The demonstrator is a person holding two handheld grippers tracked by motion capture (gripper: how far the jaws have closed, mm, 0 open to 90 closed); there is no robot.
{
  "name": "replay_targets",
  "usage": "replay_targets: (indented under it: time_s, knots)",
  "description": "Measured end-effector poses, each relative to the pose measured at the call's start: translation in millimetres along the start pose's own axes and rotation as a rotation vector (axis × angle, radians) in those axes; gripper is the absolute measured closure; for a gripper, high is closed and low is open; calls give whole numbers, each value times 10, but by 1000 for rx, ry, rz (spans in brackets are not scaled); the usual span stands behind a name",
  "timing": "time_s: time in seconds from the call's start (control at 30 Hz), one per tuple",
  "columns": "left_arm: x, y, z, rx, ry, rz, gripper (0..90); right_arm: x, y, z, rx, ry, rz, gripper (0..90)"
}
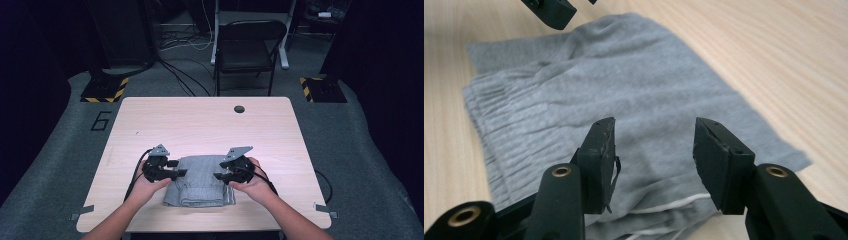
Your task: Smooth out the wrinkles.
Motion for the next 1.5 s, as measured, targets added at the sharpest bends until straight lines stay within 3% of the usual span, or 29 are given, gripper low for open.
replay_targets:
  time_s: [0.27,0.33,0.37,0.7,0.73,0.83,0.9,1.0,1.2,1.23,1.37,1.5]
  knots:
    - [33,-114,-118,-3,3,-20,430,-73,183,-105,38,23,23,535]
    - [66,-118,-151,-23,6,-25,437,-88,247,-105,50,24,34,542]
    - [81,-138,-161,-10,6,-29,445,-90,281,-106,50,30,34,543]
    - [317,-302,-183,-40,-16,-54,459,-67,560,-17,105,21,78,553]
    - [334,-323,-184,-29,-22,-55,459,-60,597,-9,96,22,85,553]
    - [406,-352,-193,-53,-32,-58,459,-41,663,9,101,23,93,550]
    - [454,-365,-197,-46,-38,-51,460,-21,703,23,110,18,96,541]
    - [507,-354,-175,-60,-47,-30,469,31,743,41,131,13,90,525]
    - [568,-345,-96,-40,-85,-4,498,133,809,91,127,-33,83,495]
    - [572,-340,-85,-42,-88,-6,499,159,823,93,144,-19,88,486]
    - [585,-336,-17,-49,-87,-9,521,216,850,151,171,-51,76,448]
    - [584,-352,31,-55,-83,-12,556,257,840,169,162,-72,71,455]
Point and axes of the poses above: each handheld gripper's, and its own axes: x roughly forward along the jaws, z roughly out of its underside, y roughly to its right, the point moved 7 cm from there along x, roughly forward along the jaws, and after that the axes turned 11 degrees about -z, right-handed, at the moved point
